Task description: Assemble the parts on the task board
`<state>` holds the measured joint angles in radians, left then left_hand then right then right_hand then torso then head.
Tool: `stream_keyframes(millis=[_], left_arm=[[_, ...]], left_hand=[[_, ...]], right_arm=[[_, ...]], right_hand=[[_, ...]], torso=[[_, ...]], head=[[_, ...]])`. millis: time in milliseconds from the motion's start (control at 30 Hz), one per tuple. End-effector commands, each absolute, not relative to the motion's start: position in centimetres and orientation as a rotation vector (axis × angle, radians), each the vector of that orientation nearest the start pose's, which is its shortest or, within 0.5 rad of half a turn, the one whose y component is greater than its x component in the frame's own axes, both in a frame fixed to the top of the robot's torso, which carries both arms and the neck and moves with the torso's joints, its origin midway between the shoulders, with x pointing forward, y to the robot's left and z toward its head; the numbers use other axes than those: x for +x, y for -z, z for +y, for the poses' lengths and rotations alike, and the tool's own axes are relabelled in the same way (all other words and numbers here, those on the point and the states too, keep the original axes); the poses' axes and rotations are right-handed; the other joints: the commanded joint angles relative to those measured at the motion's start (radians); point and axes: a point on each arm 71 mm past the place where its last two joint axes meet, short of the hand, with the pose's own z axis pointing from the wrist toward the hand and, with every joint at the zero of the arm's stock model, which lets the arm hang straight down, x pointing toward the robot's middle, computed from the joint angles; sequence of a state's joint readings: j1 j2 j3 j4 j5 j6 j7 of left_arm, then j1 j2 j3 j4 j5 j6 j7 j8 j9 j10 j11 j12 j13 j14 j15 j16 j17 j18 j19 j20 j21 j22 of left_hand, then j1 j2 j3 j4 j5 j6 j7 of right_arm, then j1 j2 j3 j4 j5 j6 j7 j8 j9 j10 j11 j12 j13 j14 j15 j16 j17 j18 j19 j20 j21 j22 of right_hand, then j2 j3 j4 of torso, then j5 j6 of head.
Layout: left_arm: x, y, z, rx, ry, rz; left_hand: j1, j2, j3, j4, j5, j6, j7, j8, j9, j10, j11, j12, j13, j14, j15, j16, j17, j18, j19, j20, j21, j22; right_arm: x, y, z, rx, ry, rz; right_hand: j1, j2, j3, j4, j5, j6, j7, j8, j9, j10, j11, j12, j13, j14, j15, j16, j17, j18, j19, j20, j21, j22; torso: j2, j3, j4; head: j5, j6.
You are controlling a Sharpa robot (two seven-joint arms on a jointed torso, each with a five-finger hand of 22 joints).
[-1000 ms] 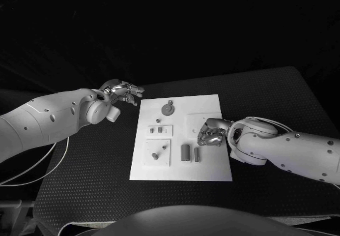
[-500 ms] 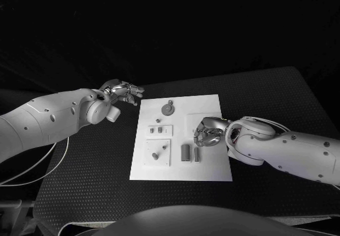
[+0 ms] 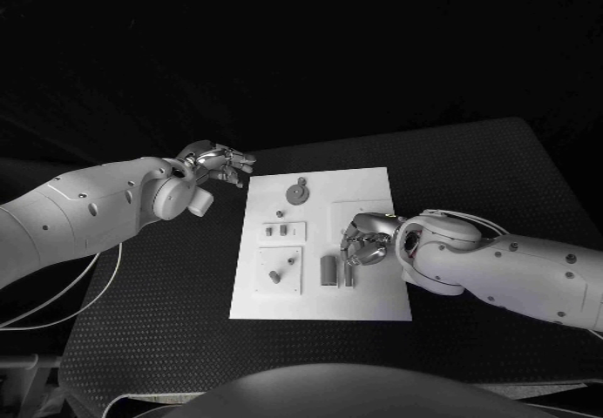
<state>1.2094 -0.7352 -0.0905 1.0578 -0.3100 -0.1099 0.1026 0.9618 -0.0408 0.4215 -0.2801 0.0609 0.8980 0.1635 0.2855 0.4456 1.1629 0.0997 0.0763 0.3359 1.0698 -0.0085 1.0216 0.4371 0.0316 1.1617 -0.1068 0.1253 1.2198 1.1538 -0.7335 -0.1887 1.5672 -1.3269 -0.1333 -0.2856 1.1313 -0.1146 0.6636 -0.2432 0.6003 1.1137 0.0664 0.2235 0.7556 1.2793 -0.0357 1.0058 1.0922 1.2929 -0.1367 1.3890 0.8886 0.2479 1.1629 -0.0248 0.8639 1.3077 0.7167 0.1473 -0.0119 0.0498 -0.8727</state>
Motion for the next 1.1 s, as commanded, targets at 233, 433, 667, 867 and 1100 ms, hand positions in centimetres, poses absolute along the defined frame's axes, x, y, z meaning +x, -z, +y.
stream_keyframes(millis=[233, 433, 667, 867, 1100], left_arm=[[55.01, 23.04, 29.27, -0.986, 1.068, 1.756], [55.01, 23.03, 29.32, -0.986, 1.067, 1.755], [55.01, 23.03, 29.33, -0.986, 1.066, 1.756], [55.0, 23.04, 29.31, -0.984, 1.066, 1.757], [54.99, 23.04, 29.29, -0.984, 1.066, 1.758]], left_hand=[[-0.008, 0.001, 0.005, 0.001, -0.004, -0.004, 0.006, 0.004, -0.002, -0.008, 0.001, -0.002, 0.002, 0.008, -0.001, -0.004, 0.001, 0.013, 0.007, -0.002, -0.006, 0.002], [-0.008, 0.001, 0.005, 0.001, -0.004, -0.005, 0.006, 0.004, -0.002, -0.008, 0.001, -0.002, 0.002, 0.008, -0.001, -0.004, 0.001, 0.013, 0.007, -0.002, -0.006, 0.002], [-0.008, 0.001, 0.005, 0.001, -0.004, -0.005, 0.006, 0.004, -0.002, -0.008, 0.001, -0.002, 0.002, 0.008, -0.001, -0.004, 0.001, 0.013, 0.007, -0.002, -0.006, 0.002], [-0.009, 0.001, 0.005, 0.001, -0.004, -0.005, 0.006, 0.004, -0.002, -0.008, 0.001, -0.002, 0.002, 0.008, -0.001, -0.004, 0.002, 0.013, 0.007, -0.002, -0.006, 0.002], [-0.009, 0.001, 0.006, 0.001, -0.004, -0.005, 0.006, 0.005, -0.002, -0.008, 0.001, -0.002, 0.002, 0.008, -0.001, -0.004, 0.002, 0.014, 0.007, -0.002, -0.007, 0.003]], right_arm=[[43.28, 27.4, -14.18, -0.235, -0.606, 2.112], [43.2, 27.68, -14.14, -0.233, -0.608, 2.107], [43.38, 27.72, -14.23, -0.236, -0.598, 2.083], [43.39, 27.74, -14.1, -0.24, -0.599, 2.077], [43.34, 27.94, -13.84, -0.261, -0.585, 2.066]], right_hand=[[-0.004, 0.008, 0.001, -0.008, 0.003, 0.012, -0.002, 0.005, -0.001, 0.003, -0.009, 0.005, -0.002, -0.001, 0.0, -0.003, -0.001, 0.014, -0.003, 0.004, -0.003, 0.018], [-0.02, -0.004, -0.007, -0.003, 0.003, 0.02, -0.004, 0.009, -0.001, 0.004, -0.011, 0.004, -0.004, 0.0, -0.001, -0.003, -0.002, 0.014, -0.001, 0.006, -0.002, 0.017], [-0.03, -0.013, -0.012, 0.01, 0.003, 0.02, -0.004, 0.009, -0.001, 0.005, -0.011, 0.003, -0.006, 0.001, -0.003, -0.004, -0.002, 0.014, 0.001, 0.006, -0.003, 0.016], [-0.042, -0.029, -0.017, 0.03, 0.002, 0.018, -0.004, 0.009, -0.002, 0.005, -0.011, 0.002, -0.008, 0.001, -0.004, -0.005, -0.003, 0.014, 0.003, 0.004, -0.004, 0.015], [-0.05, -0.044, -0.025, 0.046, 0.001, 0.017, -0.004, 0.01, -0.001, 0.005, -0.012, 0.002, -0.009, 0.002, -0.005, -0.005, -0.004, 0.014, 0.004, 0.003, -0.005, 0.014]], torso=[[0.0, -0.0005, -0.0003], [0.0, 0.0001, -0.0001], [0.0, 0.0002, -0.0002], [0.0, 0.0, -0.0004], [0.0, -0.0005, 0.0001]], head=[[0.0, 0.0], [0.0, 0.0], [0.0, 0.0], [-0.001, 0.0], [-0.002, 0.0]])
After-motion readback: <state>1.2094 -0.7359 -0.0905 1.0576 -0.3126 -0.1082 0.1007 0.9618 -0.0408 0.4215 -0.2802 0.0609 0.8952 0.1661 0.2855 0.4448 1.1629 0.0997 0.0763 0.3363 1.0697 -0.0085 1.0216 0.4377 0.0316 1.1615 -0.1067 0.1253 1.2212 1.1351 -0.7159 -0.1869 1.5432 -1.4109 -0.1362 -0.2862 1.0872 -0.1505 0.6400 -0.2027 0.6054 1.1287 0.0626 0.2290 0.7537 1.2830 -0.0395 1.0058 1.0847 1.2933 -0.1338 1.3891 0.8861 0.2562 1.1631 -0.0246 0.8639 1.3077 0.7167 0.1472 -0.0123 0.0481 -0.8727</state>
